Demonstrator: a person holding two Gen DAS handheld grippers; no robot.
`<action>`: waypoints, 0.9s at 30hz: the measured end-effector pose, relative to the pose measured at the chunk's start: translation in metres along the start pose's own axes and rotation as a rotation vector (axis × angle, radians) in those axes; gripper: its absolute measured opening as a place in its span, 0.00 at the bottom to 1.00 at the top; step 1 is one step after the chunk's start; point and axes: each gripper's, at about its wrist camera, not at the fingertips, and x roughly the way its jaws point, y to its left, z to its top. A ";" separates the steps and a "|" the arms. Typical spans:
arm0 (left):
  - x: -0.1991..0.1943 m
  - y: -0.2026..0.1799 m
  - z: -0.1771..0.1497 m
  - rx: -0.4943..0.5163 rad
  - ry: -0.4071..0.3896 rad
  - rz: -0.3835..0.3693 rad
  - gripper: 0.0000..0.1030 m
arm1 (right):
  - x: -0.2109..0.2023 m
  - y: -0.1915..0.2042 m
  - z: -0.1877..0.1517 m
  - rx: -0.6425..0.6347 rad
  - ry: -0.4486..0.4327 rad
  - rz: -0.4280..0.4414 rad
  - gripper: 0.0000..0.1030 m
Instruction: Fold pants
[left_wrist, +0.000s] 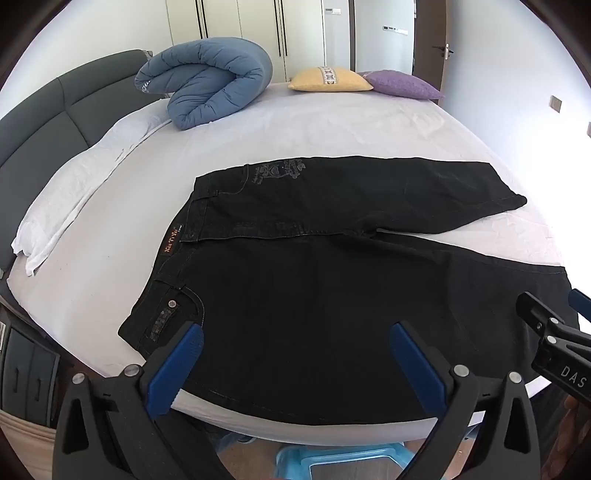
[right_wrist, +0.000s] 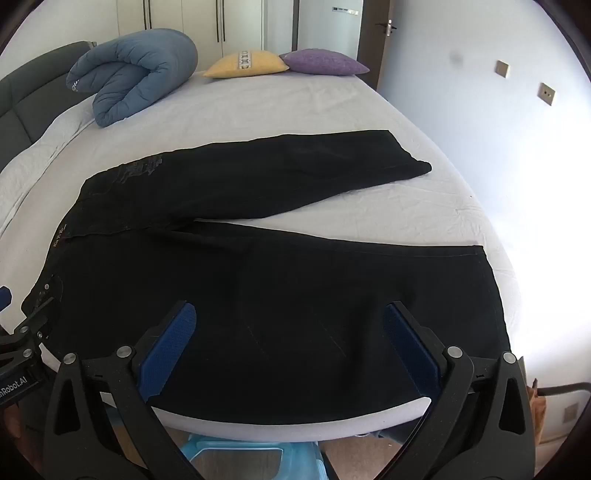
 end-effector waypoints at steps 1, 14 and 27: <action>-0.001 -0.001 0.000 0.001 -0.004 0.006 1.00 | 0.000 0.000 0.000 0.000 -0.001 -0.001 1.00; 0.001 0.003 -0.001 -0.011 0.017 -0.027 1.00 | -0.001 0.000 -0.003 -0.001 -0.002 0.004 1.00; 0.005 0.005 -0.008 -0.012 0.025 -0.026 1.00 | 0.001 0.000 -0.002 -0.001 0.004 0.005 1.00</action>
